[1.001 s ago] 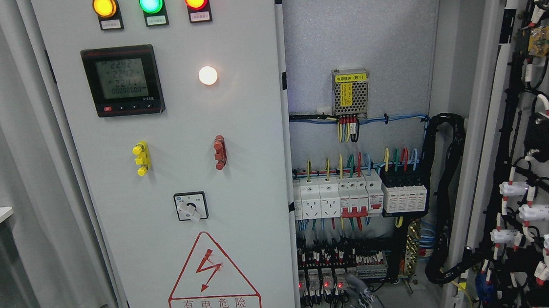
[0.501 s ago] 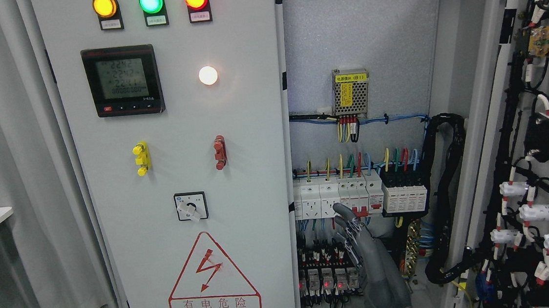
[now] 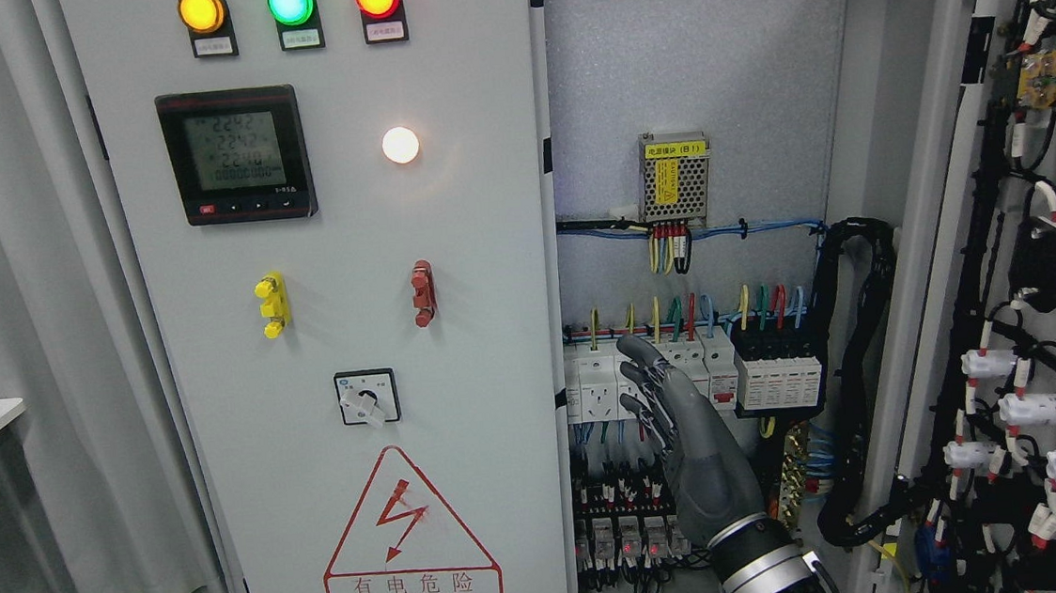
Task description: Open door with both hands
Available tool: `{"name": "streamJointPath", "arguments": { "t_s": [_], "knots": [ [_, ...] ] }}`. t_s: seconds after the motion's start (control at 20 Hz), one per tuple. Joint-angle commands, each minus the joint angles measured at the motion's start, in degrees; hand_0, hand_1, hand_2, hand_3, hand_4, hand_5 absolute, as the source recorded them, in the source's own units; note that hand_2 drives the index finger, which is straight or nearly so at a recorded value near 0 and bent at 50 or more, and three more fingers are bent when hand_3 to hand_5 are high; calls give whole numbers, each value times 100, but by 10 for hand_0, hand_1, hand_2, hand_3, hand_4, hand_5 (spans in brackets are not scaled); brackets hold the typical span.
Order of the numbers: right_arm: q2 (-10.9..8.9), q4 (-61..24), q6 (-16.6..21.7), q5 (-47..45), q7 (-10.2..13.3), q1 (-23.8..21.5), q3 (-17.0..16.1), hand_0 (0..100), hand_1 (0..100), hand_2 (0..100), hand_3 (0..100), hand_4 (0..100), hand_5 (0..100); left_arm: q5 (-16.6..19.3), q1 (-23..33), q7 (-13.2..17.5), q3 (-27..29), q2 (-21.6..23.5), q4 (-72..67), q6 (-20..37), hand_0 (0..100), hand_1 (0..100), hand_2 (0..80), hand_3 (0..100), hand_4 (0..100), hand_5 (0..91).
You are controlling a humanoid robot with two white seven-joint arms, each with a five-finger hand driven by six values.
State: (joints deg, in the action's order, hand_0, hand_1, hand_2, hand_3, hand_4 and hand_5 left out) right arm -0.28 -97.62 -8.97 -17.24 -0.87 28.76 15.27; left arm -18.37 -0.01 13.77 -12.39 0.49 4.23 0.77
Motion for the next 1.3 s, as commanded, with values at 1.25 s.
{"name": "streamJointPath", "arguments": {
  "t_s": [1.25],
  "knots": [
    [28, 1861, -255, -1009, -555, 1650, 72, 218, 0, 0, 0, 0, 0, 0, -114, -23, 9, 170, -54, -6, 292, 0, 27, 28, 35, 0]
  ]
}}
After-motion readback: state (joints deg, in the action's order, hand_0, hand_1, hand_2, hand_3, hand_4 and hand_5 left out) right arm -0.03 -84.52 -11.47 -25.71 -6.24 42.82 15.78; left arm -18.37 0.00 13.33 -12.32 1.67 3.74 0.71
